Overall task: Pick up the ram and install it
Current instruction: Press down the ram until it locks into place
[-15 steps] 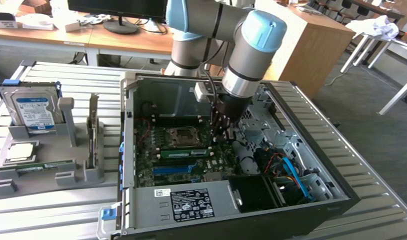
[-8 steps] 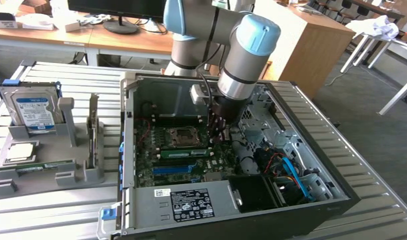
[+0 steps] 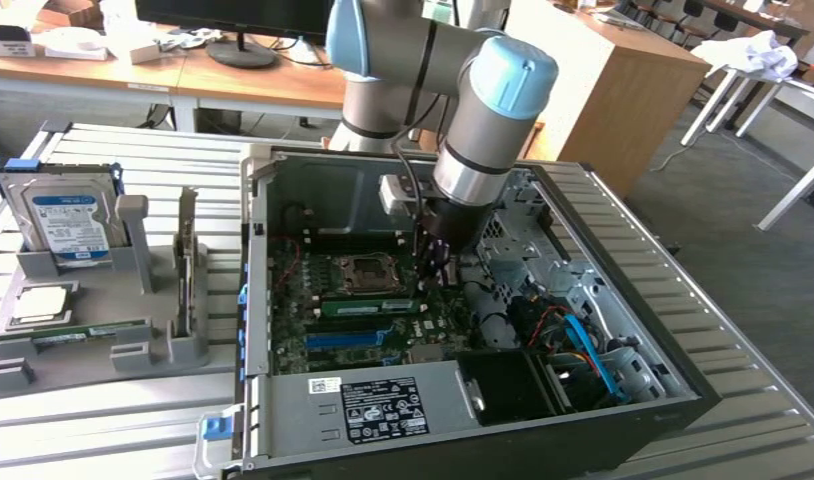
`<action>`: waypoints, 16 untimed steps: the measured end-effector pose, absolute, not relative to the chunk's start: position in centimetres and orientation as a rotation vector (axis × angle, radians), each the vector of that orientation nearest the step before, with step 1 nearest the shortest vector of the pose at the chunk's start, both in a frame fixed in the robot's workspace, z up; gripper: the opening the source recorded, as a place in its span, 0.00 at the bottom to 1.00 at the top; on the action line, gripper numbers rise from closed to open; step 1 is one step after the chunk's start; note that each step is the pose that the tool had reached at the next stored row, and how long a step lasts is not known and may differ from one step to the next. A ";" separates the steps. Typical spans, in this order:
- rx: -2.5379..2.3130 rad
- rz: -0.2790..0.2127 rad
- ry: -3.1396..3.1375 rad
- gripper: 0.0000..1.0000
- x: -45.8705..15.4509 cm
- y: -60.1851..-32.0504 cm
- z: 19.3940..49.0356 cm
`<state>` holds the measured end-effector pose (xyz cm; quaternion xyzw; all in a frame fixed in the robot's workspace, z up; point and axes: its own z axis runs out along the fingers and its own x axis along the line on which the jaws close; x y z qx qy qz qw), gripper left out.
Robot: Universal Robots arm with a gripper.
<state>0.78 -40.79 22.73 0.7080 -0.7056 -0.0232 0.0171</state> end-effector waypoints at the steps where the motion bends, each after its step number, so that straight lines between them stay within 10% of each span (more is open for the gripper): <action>1: 2.200 -0.072 -2.193 0.10 0.8 -40.8 22.6; 16: 2.207 -0.062 -2.199 0.10 0.1 -40.8 23.6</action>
